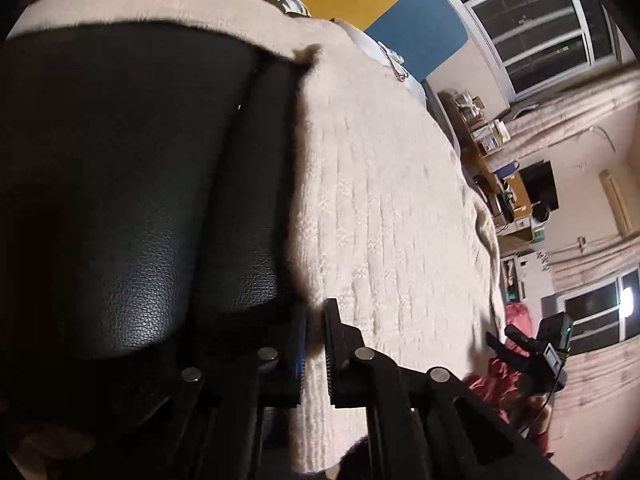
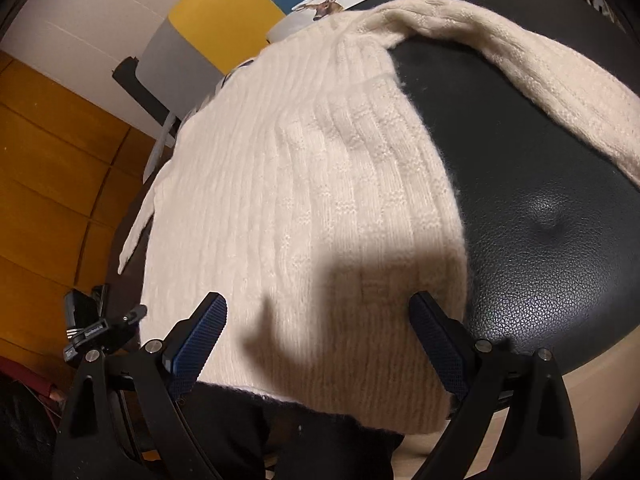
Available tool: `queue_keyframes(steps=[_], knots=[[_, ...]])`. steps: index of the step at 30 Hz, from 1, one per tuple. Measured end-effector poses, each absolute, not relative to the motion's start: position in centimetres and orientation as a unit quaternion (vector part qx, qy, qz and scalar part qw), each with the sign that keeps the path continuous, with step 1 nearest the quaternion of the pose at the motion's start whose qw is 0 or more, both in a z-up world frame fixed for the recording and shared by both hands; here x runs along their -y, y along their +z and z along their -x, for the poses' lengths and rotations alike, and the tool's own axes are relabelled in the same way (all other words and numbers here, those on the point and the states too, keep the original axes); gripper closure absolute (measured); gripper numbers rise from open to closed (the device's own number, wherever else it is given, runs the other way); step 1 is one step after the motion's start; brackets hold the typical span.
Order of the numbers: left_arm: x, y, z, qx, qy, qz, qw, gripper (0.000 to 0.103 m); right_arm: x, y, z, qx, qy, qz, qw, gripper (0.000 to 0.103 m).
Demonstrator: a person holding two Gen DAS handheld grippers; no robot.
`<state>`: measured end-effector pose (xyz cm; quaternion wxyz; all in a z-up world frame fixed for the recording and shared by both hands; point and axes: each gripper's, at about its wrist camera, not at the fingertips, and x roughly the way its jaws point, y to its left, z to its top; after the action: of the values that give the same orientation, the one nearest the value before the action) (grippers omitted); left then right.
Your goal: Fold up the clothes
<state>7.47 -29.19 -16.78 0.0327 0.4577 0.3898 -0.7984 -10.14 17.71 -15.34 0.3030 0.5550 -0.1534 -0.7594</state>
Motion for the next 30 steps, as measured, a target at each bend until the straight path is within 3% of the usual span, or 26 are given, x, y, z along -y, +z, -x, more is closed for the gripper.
queue_keyframes(steps=[10, 16, 17, 19, 20, 21, 22, 25, 30], knots=[[30.5, -13.9, -8.0, -0.392, -0.798, -0.454, 0.058, 0.093, -19.2, -14.7, 8.5, 0.149, -0.762, -0.542, 0.323, 0.008], [24.5, -10.2, -1.3, -0.327, -0.830, -0.450, -0.043, 0.089, -21.7, -13.5, 7.4, 0.124, -0.788, -0.517, 0.311, 0.009], [22.8, -9.9, 0.2, -0.316, -0.830, -0.454, -0.068, 0.089, -22.1, -13.3, 7.2, 0.120, -0.792, -0.512, 0.309, 0.011], [18.8, -9.5, 3.2, -0.275, -0.834, -0.466, -0.106, 0.089, -22.3, -13.7, 7.0, 0.109, -0.795, -0.515, 0.300, 0.041], [16.9, -9.4, 4.2, -0.255, -0.835, -0.472, -0.123, 0.089, -22.2, -14.3, 7.0, 0.104, -0.794, -0.521, 0.294, 0.048], [15.0, -9.3, 5.2, -0.235, -0.834, -0.478, -0.140, 0.089, -22.4, -14.9, 7.0, 0.109, -0.792, -0.525, 0.292, 0.064], [13.1, -9.3, 6.2, -0.217, -0.833, -0.484, -0.157, 0.089, -22.5, -15.3, 7.2, 0.116, -0.790, -0.528, 0.288, 0.068], [9.1, -9.9, 7.3, -0.188, -0.823, -0.499, -0.196, 0.089, -23.3, -16.5, 7.6, 0.150, -0.782, -0.535, 0.283, 0.068], [5.2, -12.7, 7.9, -0.144, -0.801, -0.539, -0.216, 0.089, -23.1, -16.5, 7.5, 0.137, -0.785, -0.528, 0.294, 0.066]])
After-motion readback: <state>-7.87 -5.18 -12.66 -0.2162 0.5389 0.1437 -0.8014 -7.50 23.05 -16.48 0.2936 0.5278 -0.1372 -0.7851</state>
